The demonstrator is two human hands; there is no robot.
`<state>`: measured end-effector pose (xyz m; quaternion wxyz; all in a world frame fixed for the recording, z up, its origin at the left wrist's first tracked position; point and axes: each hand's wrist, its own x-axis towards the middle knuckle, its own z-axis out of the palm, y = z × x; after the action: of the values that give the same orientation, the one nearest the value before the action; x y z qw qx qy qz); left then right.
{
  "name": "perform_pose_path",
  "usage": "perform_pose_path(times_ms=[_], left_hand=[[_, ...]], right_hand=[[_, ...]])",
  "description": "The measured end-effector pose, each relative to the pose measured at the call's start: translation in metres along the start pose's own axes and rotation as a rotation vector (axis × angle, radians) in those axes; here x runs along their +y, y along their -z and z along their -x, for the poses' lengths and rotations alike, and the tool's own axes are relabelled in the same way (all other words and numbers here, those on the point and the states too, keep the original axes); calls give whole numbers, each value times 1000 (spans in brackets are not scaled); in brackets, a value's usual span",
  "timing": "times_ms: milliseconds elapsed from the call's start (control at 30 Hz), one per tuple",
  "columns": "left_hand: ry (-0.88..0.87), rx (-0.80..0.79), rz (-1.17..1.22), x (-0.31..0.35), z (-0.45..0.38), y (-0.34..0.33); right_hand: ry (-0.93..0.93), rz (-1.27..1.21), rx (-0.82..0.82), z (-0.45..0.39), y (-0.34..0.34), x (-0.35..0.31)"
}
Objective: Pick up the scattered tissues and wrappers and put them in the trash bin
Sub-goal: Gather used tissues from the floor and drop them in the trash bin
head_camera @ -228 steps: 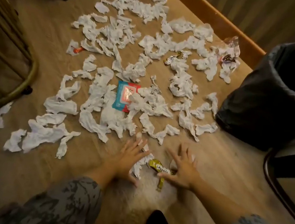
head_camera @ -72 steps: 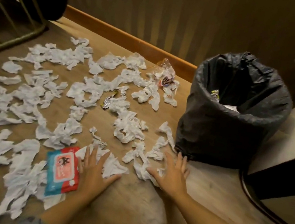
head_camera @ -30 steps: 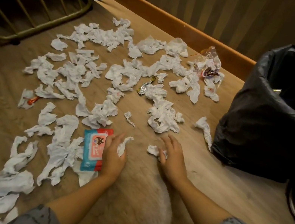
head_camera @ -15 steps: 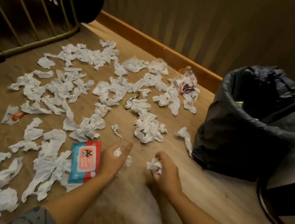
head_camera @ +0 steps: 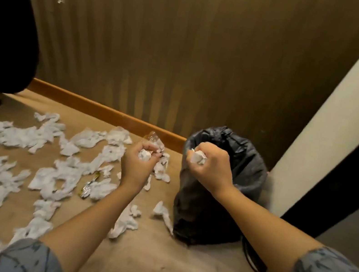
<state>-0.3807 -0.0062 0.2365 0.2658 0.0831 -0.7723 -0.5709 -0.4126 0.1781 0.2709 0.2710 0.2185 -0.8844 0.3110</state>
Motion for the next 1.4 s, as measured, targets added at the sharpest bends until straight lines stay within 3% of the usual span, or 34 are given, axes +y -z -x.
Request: perform_pose_path(times_ms=[267, 367, 433, 533, 700, 833, 967, 1100, 1267, 1400], left_hand=[[-157, -186, -27, 59, -41, -55], [-79, -149, 68, 66, -42, -91], [64, -89, 193, 69, -41, -117], [276, -32, 325, 66, -41, -152], [254, -42, 239, 49, -48, -185], [182, -128, 77, 34, -45, -193], [115, -92, 24, 34, -42, -176], [101, -30, -87, 27, -36, -117], [39, -40, -425, 6, -15, 12], [-9, -89, -879, -8, 30, 127]], right_hand=[[-122, 58, 87, -28, 31, 37], [-231, 2, 182, -25, 31, 59], [-290, -66, 231, -24, 33, 68], [-410, -232, 139, -26, 32, 88], [-769, -487, 157, -34, 9, 121], [-921, -460, 198, -46, -11, 139], [-774, -462, 245, -58, -24, 129], [-502, -599, 120, -58, -43, 79], [-171, -731, -131, -34, -81, -8], [67, -755, -357, -3, -116, -84]])
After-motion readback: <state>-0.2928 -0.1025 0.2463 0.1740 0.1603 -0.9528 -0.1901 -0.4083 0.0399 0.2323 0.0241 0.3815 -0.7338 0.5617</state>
